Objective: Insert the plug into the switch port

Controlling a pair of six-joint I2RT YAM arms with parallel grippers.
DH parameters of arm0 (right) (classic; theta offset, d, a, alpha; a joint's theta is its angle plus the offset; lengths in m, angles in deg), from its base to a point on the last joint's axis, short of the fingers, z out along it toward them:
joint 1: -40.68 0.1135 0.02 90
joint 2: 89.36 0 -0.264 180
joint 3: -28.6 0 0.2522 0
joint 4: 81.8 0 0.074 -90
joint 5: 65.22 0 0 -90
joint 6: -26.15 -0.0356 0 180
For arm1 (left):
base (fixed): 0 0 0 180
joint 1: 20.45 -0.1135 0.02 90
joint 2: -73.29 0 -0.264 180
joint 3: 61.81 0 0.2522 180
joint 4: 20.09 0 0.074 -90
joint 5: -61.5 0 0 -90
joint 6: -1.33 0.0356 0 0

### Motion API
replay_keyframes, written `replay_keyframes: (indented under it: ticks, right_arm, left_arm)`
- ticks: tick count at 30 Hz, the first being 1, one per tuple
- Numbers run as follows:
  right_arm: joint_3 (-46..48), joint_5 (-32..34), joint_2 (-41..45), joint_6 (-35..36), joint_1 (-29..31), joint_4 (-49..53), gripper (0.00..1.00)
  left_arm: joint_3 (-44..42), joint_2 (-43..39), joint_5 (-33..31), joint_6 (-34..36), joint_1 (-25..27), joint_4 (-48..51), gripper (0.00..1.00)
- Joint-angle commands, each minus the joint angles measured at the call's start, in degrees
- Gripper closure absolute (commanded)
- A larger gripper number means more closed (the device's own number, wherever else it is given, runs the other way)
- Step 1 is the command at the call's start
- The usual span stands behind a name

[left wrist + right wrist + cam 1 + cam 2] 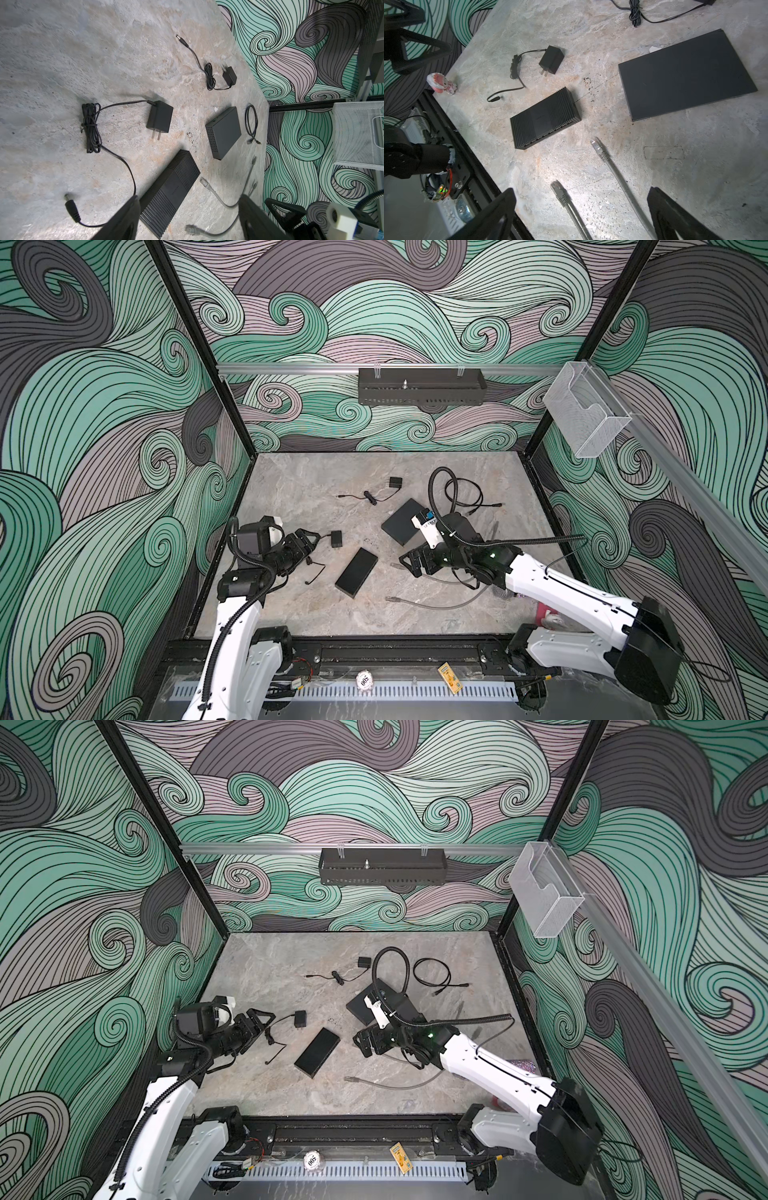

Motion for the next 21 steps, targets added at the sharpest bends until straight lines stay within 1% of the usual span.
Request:
replay_keyframes:
  ticks: [1,2,3,4,6,7,9,13,14,15,17,21]
  right_arm:
    - [0.0,6.1,0.7,4.7,-1.3,1.1,0.0]
    - [0.5,6.7,0.6,4.1,-2.6,1.1,0.01]
    - [0.9,5.4,0.0,2.9,-4.5,-1.0,0.0]
    - [1.1,2.6,-0.9,1.0,-6.9,-1.7,0.0]
    - [1.0,-7.0,-4.1,-4.2,-12.9,-3.9,0.0]
    - [0.8,-10.5,-5.8,-5.7,-15.2,-4.6,0.0]
    - [0.1,-14.7,-8.7,-6.4,-18.0,-4.7,0.01]
    - [1.6,-17.2,-9.3,-7.6,-20.6,-7.5,0.0]
    - [2.2,-18.7,-9.3,-8.5,-21.1,-8.8,0.01]
    - [2.2,-20.0,-9.6,-9.0,-21.4,-9.2,0.01]
    - [1.7,-21.3,-10.3,-8.8,-21.2,-9.1,0.0]
    - [2.5,-20.3,-8.7,-8.0,-21.1,-9.4,0.0]
  left_arm:
    - [1.8,3.7,0.4,-1.6,-0.3,-6.2,0.22]
    - [2.9,5.4,-0.7,-1.2,-0.4,-6.3,0.21]
    - [4.4,7.3,-2.0,-0.6,-0.3,-6.2,0.2]
    - [5.8,9.0,-3.1,-0.1,-0.3,-6.0,0.2]
    - [8.9,12.9,-4.6,1.1,-0.3,-6.1,0.19]
    - [10.4,14.6,-4.7,1.9,-0.4,-5.8,0.19]
    - [14.5,19.8,-4.3,4.7,-0.3,-2.8,0.19]
    - [17.1,28.3,-1.6,4.4,-0.3,-4.4,0.13]
    - [16.7,29.7,-0.7,3.9,-0.3,-5.8,0.1]
    - [16.6,30.8,-0.4,3.3,-0.3,-6.6,0.02]
    - [16.8,32.5,-0.5,3.1,-0.2,-7.0,0.02]
    - [17.2,34.4,-0.7,3.7,0.0,-7.3,0.02]
